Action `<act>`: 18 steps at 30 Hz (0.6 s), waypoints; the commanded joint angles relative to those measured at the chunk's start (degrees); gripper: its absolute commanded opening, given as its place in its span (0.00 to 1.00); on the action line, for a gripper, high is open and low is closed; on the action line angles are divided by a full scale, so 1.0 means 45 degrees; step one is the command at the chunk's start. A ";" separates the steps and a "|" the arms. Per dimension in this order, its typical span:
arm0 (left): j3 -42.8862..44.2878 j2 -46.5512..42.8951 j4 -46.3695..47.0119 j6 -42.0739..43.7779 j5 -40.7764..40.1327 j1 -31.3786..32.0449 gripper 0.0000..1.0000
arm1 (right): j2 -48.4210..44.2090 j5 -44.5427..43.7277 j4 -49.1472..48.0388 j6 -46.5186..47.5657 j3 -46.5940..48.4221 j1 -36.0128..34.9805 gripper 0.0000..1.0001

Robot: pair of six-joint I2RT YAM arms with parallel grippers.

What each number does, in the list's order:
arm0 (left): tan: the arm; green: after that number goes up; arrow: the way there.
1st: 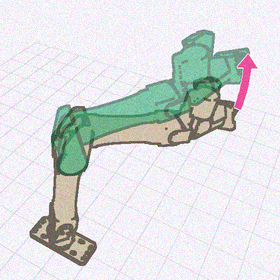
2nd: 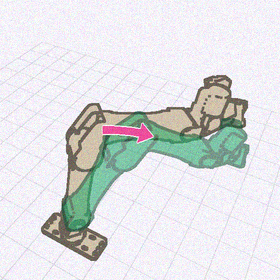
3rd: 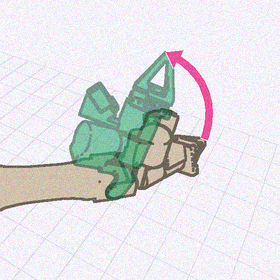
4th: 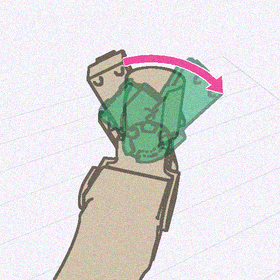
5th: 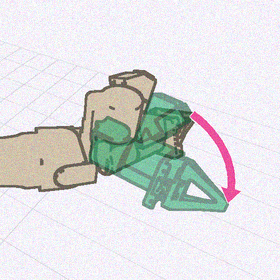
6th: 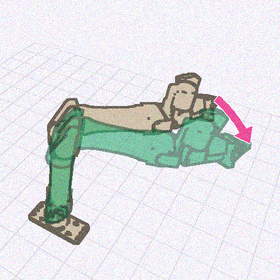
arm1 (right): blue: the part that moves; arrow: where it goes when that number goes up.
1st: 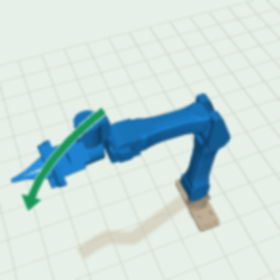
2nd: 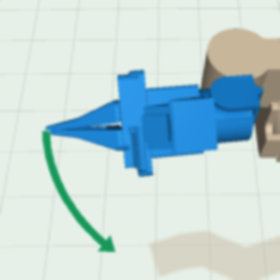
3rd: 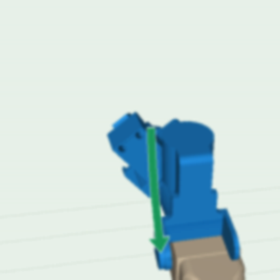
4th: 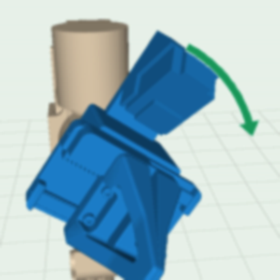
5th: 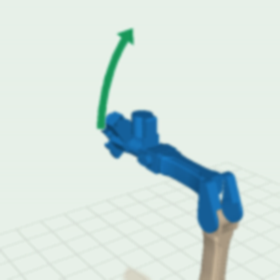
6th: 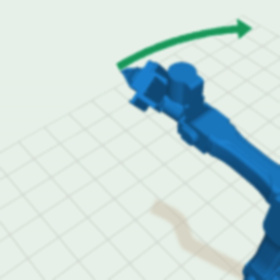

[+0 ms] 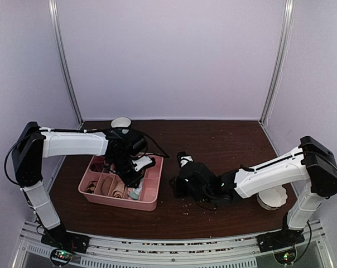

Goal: Roll the socks
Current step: Place the sock in the storage box.

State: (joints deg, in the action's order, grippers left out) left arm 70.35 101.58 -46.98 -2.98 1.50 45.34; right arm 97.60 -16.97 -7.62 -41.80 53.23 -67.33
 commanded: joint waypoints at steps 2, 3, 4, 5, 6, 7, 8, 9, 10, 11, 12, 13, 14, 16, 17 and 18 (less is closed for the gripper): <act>-0.0099 0.1568 -0.0423 0.0862 -0.2618 -0.0018 0.00 | -0.0568 -0.0194 -0.0427 -0.0105 -0.0353 0.0217 0.28; -0.0029 0.1584 -0.0468 0.0954 -0.2608 -0.0018 0.00 | -0.0592 -0.0176 -0.0440 -0.0105 -0.0378 0.0248 0.28; 0.0007 0.1540 -0.0494 0.1083 -0.2578 -0.0017 0.00 | -0.0622 -0.0157 -0.0437 -0.0110 -0.0410 0.0271 0.29; 0.0021 0.1493 -0.0538 0.1201 -0.2571 -0.0017 0.00 | -0.0645 -0.0169 -0.0422 -0.0106 -0.0422 0.0311 0.30; 0.0096 0.1470 -0.0661 0.1375 -0.2461 -0.0017 0.00 | -0.0692 -0.0173 -0.0417 -0.0091 -0.0421 0.0355 0.33; 0.0218 0.1470 -0.0840 0.1580 -0.2278 -0.0017 0.00 | -0.0720 -0.0144 -0.0417 -0.0055 -0.0408 0.0378 0.35; 0.0392 0.1487 -0.1094 0.1796 -0.2016 -0.0017 0.00 | -0.0775 -0.0153 -0.0407 -0.0031 -0.0404 0.0380 0.36; 0.0582 0.1489 -0.1377 0.1935 -0.1779 -0.0017 0.00 | -0.0821 -0.0159 -0.0389 -0.0006 -0.0389 0.0408 0.38; 0.0772 0.1452 -0.1679 0.1984 -0.1558 -0.0017 0.05 | -0.0870 -0.0172 -0.0379 0.0029 -0.0385 0.0401 0.39; 0.0908 0.1326 -0.1902 0.2017 -0.1338 -0.0017 0.09 | -0.0906 -0.0159 -0.0378 0.0048 -0.0387 0.0422 0.39; 0.0969 0.1100 -0.1986 0.2053 -0.0973 -0.0017 0.14 | -0.0952 -0.0162 -0.0373 0.0065 -0.0394 0.0430 0.40; 0.1013 0.0820 -0.2048 0.2084 -0.0745 -0.0017 0.20 | -0.0992 -0.0163 -0.0343 0.0070 -0.0395 0.0436 0.40; 0.1040 0.0478 -0.2058 0.2083 -0.0675 -0.0017 0.27 | -0.1048 -0.0172 -0.0324 0.0070 -0.0412 0.0446 0.40; 0.1231 -0.0046 -0.2207 0.2114 -0.0658 -0.0017 0.36 | -0.1156 -0.0176 -0.0288 0.0070 -0.0438 0.0438 0.40; 0.1358 -0.0224 -0.2378 0.2148 -0.0630 -0.0027 0.39 | -0.1245 -0.0191 -0.0271 0.0075 -0.0469 0.0439 0.41; 0.1494 -0.0346 -0.2610 0.2189 -0.0585 -0.0036 0.42 | -0.1324 -0.0213 -0.0262 0.0071 -0.0509 0.0444 0.41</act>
State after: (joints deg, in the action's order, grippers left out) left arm 75.05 103.28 -53.65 4.89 0.51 46.50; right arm 94.11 -16.95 -8.56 -41.78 51.94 -65.60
